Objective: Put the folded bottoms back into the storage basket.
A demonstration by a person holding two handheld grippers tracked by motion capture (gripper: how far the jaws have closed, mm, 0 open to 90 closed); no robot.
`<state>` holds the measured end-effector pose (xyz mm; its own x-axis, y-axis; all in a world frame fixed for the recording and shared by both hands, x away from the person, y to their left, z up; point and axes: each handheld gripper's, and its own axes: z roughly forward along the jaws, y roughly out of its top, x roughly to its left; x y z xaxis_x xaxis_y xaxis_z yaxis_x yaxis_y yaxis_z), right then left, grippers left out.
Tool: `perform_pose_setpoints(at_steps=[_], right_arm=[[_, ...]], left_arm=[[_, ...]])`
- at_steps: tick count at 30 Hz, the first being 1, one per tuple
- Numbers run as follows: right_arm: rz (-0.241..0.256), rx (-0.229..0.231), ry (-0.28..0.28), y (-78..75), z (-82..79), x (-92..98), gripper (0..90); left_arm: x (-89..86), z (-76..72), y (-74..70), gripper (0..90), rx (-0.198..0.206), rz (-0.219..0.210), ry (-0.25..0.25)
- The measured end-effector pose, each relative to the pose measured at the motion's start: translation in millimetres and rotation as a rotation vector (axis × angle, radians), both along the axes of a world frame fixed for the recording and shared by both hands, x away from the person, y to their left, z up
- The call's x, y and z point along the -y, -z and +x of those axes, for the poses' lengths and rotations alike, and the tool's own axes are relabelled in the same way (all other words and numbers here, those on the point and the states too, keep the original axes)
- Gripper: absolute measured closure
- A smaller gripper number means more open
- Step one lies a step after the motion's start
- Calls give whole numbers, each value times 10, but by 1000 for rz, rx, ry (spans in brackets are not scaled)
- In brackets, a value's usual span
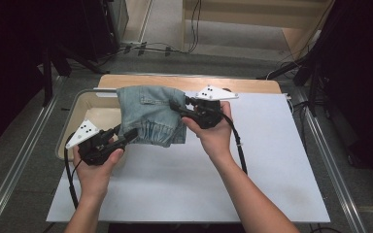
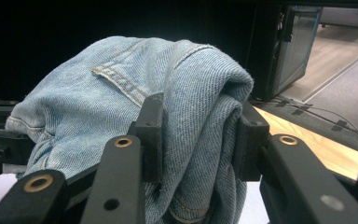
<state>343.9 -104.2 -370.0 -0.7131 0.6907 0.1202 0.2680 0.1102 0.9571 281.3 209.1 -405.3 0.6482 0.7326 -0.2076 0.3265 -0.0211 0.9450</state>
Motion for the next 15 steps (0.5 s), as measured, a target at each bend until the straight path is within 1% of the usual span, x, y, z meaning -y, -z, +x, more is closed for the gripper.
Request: perform_pose_setpoints(at_steps=[7, 12, 15], right_arm=[[-6, 20, -23, -58, 65, -139, 598], [-9, 29, -34, -68, 98, -259, 597], [-6, 26, -42, -66, 127, -315, 597]], left_arm=[[-133, 12, -35, 543, 11, -13, -20], [-247, 29, -42, 543, 3, -21, -33], [-298, 38, -40, 544, 0, -28, -38]])
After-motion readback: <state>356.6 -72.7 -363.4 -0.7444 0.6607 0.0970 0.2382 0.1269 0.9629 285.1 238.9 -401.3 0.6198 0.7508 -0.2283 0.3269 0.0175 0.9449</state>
